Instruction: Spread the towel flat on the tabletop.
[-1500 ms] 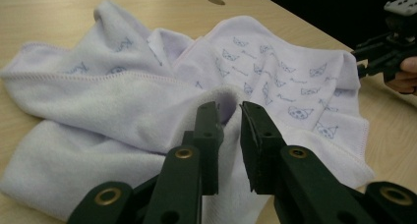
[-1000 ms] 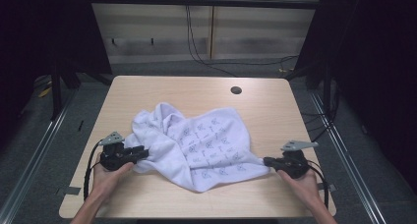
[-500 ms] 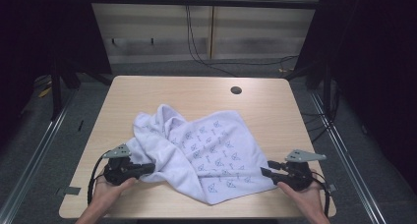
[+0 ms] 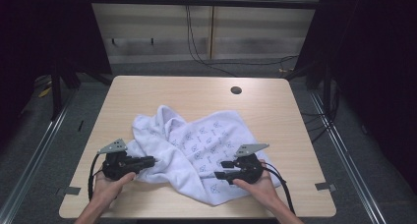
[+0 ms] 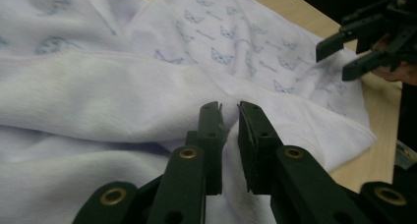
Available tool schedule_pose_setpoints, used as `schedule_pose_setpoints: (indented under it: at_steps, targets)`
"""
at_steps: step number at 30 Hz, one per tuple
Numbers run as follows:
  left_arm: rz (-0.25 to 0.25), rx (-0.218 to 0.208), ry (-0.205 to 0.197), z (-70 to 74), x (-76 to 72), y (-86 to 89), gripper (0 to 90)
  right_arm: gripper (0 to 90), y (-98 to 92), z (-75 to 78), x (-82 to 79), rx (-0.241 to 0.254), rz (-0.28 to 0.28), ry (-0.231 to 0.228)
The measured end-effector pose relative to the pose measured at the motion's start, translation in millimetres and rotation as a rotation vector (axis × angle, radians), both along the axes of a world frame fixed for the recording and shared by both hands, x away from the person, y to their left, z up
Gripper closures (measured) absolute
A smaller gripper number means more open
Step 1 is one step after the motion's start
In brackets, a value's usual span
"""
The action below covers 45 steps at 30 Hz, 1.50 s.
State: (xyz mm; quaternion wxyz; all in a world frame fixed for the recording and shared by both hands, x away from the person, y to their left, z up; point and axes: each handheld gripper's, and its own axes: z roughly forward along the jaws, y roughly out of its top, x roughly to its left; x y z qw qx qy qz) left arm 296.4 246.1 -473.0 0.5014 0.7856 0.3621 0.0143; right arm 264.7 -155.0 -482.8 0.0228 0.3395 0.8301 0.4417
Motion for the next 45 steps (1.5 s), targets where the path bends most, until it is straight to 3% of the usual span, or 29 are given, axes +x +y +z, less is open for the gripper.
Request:
schedule_pose_setpoints:
  at_steps: [3, 6, 8, 9, 10, 11, 13, 14, 16, 17, 20, 24, 28, 29, 30, 32, 33, 37, 38, 40, 41, 43, 44, 45]
  targets:
    - [0.043, 0.004, 0.004, -1.8, 5.1, 6.4, 72.7, 49.5, 16.8, -6.1, 4.1, -0.042, 0.024, 0.001]
    - [0.123, 0.055, 0.024, -7.6, 17.9, 19.6, 59.6, 50.5, 25.3, -17.1, 6.6, -0.113, 0.048, 0.014]
    - [0.145, 0.061, 0.026, -9.2, 21.6, 23.4, 57.8, 51.8, 23.5, -17.6, 7.0, -0.104, 0.046, 0.015]
    - [0.190, 0.069, 0.035, -11.7, 28.0, 29.7, 54.7, 60.9, 19.6, -17.4, 8.6, -0.116, 0.033, 0.008]
    - [0.190, 0.069, 0.035, -11.7, 28.0, 29.7, 54.1, 60.9, 19.6, -17.4, 8.6, -0.116, 0.033, 0.008]
    - [0.205, 0.063, 0.039, -12.9, 31.5, 33.2, 53.8, 67.5, 18.1, -18.4, 6.9, -0.133, 0.029, -0.027]
    - [0.228, 0.072, 0.044, -14.6, 36.1, 36.2, 53.0, 72.0, 18.4, -18.1, 6.6, -0.144, 0.027, -0.036]
    - [0.234, 0.061, 0.048, -15.6, 37.4, 36.4, 51.7, 76.2, 19.4, -17.5, 5.3, -0.175, 0.020, -0.063]
    - [0.233, 0.075, 0.054, -17.9, 40.6, 36.4, 48.5, 85.4, 16.6, -16.4, 5.7, -0.195, 0.011, -0.063]
    - [0.232, 0.076, 0.061, -19.1, 41.4, 35.3, 47.3, 85.4, 16.6, -16.4, 5.7, -0.195, 0.011, -0.063]
    - [0.190, 0.100, 0.064, -22.2, 39.7, 26.6, 46.8, 86.6, -1.8, -15.9, 9.7, -0.196, 0.002, -0.054]
    - [0.148, 0.142, 0.058, -27.0, 37.1, 12.6, 47.3, 86.5, -38.0, -15.3, 18.4, -0.219, -0.068, -0.051]
    - [0.132, 0.131, 0.056, -25.2, 36.9, 3.7, 47.1, 85.6, -76.9, -15.2, 25.3, -0.229, -0.139, -0.047]
    - [0.129, 0.136, 0.050, -24.7, 36.9, 0.8, 47.1, 85.6, -76.9, -15.2, 25.3, -0.229, -0.139, -0.047]
    - [0.120, 0.138, 0.052, -24.4, 37.2, -4.3, 47.6, 83.1, -91.3, -13.9, 26.6, -0.257, -0.189, -0.047]
    - [0.106, 0.142, 0.051, -24.0, 37.3, -6.8, 47.6, 80.1, -96.8, -13.0, 27.0, -0.255, -0.206, -0.041]
    - [0.092, 0.129, 0.046, -23.5, 36.6, -13.5, 49.2, 67.8, -102.5, -7.7, 24.5, -0.215, -0.235, -0.038]
    - [0.070, 0.130, 0.053, -26.1, 38.2, -23.1, 50.7, 62.7, -94.9, 4.7, 22.1, -0.170, -0.237, -0.082]
    - [0.054, 0.164, 0.061, -29.1, 38.2, -29.7, 61.0, 61.7, -80.9, 12.9, 25.9, -0.125, -0.209, -0.099]
    - [0.036, 0.182, 0.062, -30.2, 37.2, -32.1, 65.3, 61.2, -75.1, 14.3, 28.5, -0.113, -0.195, -0.099]
    - [0.003, 0.195, 0.051, -29.5, 33.1, -34.8, 81.2, 60.7, -53.6, 15.7, 37.1, -0.096, -0.154, -0.098]
    - [-0.015, 0.198, 0.051, -28.5, 31.4, -35.1, 87.0, 60.4, -45.8, 15.8, 40.5, -0.096, -0.139, -0.097]
    - [-0.036, 0.184, 0.055, -26.8, 25.5, -34.7, 87.5, 59.3, -20.7, 15.0, 51.0, -0.080, -0.095, -0.097]
    - [-0.036, 0.184, 0.055, -26.8, 25.5, -34.7, 87.6, 59.3, -20.7, 15.0, 51.0, -0.080, -0.095, -0.097]
